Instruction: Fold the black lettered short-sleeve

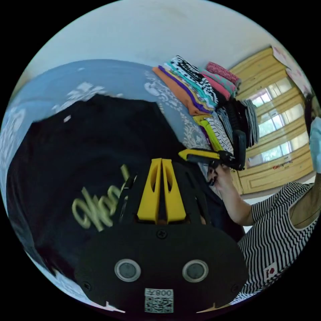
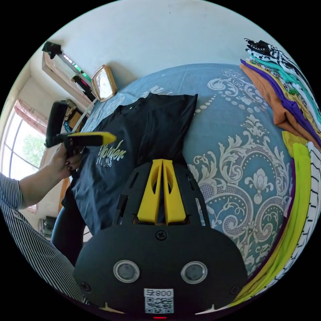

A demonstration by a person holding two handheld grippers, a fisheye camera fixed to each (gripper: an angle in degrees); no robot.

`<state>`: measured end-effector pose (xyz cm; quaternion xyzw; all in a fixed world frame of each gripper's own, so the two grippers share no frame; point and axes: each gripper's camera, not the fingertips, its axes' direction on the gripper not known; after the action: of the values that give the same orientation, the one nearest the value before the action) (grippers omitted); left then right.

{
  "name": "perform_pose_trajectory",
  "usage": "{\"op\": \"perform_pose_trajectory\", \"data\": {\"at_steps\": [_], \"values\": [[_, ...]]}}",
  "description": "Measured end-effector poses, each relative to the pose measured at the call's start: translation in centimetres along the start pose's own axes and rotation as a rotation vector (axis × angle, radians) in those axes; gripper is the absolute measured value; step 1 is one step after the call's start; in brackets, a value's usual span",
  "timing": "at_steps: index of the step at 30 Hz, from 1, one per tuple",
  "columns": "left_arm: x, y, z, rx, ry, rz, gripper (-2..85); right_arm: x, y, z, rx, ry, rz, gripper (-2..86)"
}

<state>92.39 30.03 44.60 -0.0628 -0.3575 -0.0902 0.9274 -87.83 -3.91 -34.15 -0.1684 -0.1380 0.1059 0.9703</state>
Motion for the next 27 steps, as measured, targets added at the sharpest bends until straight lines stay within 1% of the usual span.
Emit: {"op": "perform_pose_trajectory", "data": {"at_steps": [1, 2, 4, 5, 6, 7, 8, 10, 11, 13, 16, 21, 22, 27], "values": [[-2.0, 4.9, -2.3, 0.016, -0.031, -0.066, 0.4, -0.5, -0.2, -0.3, 0.002, 0.004, 0.001, 0.1], [-3.0, 7.4, -3.5, 0.022, -0.052, -0.102, 0.5, -1.5, -0.6, -0.8, 0.004, 0.024, 0.004, 0.1], [-7.2, 17.6, -8.0, 0.054, -0.133, -0.277, 0.8, -3.0, -1.3, -1.7, 0.010, 0.064, 0.022, 0.1], [-8.2, 20.2, -9.2, 0.073, -0.147, -0.330, 0.9, -4.1, -1.9, -2.3, 0.019, 0.066, 0.029, 0.1], [-10.3, 25.3, -11.6, 0.136, -0.160, -0.439, 1.3, -5.4, -2.6, -2.8, 0.020, 0.050, 0.017, 0.1], [-12.3, 30.5, -13.8, 0.217, -0.146, -0.544, 1.9, -6.1, -3.1, -3.0, 0.018, 0.045, 0.012, 0.1], [-13.2, 33.0, -14.7, 0.258, -0.139, -0.593, 2.2, -7.5, -4.0, -3.2, 0.010, 0.041, 0.014, 0.2], [-16.5, 41.9, -17.1, 0.399, -0.129, -0.756, 4.2, -10.0, -5.5, -3.2, 0.006, 0.027, 0.002, 0.2], [-17.4, 43.8, -17.4, 0.417, -0.126, -0.789, 5.0, -12.0, -6.5, -2.9, -0.002, 0.007, -0.016, 0.3], [-20.6, 50.5, -17.7, 0.467, -0.081, -0.901, 7.2, -15.4, -8.4, -2.0, -0.034, -0.039, -0.058, 0.5], [-23.1, 57.1, -18.2, 0.556, -0.063, -0.962, 8.0, -22.3, -11.8, 0.3, -0.095, -0.102, -0.176, 1.0], [-25.8, 64.9, -18.4, 0.671, -0.029, -0.956, 7.4, -36.3, -18.8, 6.2, -0.198, -0.165, -0.406, 3.8], [-26.2, 66.4, -18.3, 0.689, -0.015, -0.946, 7.4, -37.9, -19.6, 7.0, -0.211, -0.173, -0.430, 4.3], [-27.1, 70.6, -18.8, 0.662, -0.029, -0.855, 6.9, -52.1, -26.9, 14.2, -0.274, -0.189, -0.607, 6.8]]}}
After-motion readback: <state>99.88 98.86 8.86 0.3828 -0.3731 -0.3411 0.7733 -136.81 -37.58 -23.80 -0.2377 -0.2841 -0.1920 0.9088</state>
